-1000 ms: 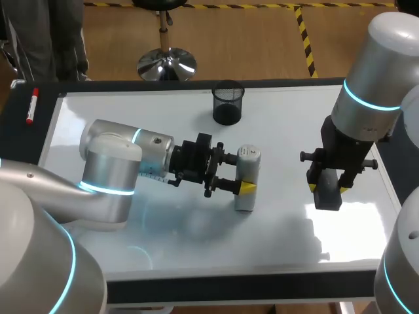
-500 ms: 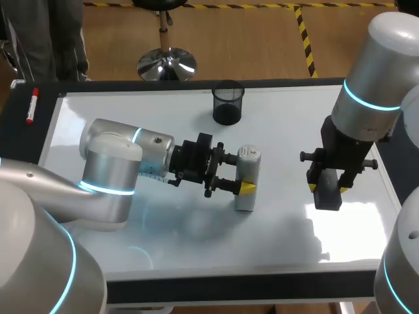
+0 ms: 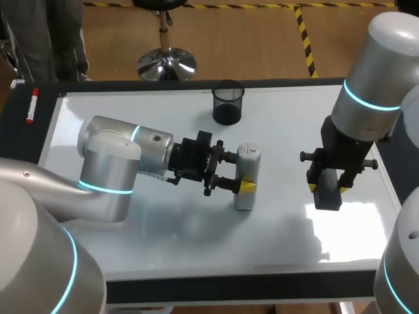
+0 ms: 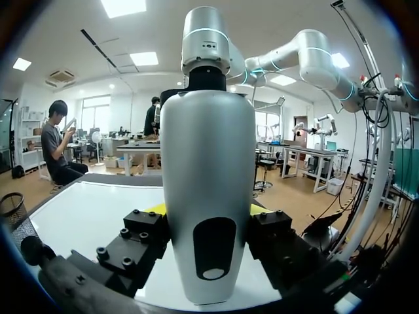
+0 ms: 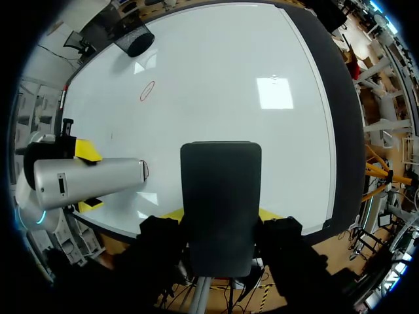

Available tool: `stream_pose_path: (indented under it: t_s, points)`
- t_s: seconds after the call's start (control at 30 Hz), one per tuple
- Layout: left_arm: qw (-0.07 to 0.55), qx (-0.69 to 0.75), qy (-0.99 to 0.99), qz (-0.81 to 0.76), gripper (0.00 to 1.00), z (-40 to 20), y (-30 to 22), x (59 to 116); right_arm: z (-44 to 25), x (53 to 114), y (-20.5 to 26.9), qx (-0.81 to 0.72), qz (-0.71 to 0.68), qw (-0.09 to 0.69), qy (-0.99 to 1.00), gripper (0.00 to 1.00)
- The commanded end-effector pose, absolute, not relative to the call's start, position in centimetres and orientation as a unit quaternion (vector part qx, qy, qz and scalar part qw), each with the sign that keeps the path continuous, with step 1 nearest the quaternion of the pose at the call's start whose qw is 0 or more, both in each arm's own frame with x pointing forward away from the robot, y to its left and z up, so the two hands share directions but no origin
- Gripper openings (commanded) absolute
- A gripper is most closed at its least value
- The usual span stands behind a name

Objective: Pick up the inspection probe, press it on each red-marked spot on the whiteboard one by one, put down the probe, pick up the eraser, and wipe off all the red marks.

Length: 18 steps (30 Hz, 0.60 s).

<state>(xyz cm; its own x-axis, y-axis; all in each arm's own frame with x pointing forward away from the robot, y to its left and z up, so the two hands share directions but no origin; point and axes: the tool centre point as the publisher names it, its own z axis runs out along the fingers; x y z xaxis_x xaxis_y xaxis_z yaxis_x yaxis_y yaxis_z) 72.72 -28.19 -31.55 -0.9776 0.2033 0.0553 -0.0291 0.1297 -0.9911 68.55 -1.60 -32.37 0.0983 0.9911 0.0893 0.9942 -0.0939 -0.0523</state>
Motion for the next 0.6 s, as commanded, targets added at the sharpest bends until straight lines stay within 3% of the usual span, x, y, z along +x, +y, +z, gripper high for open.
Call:
stream_pose_path:
  t_s: [0.03,0.6]
  points:
    - [0.085,-0.057,-0.750,0.653,0.00,-30.5,-27.9,72.5,-32.4,68.5,-1.7,-0.739,-0.017,0.050,-0.672,0.00]
    - [0.081,-0.068,-0.759,0.642,0.00,-26.9,-27.5,73.2,-32.4,68.5,-1.7,-0.739,-0.017,0.050,-0.672,0.00]
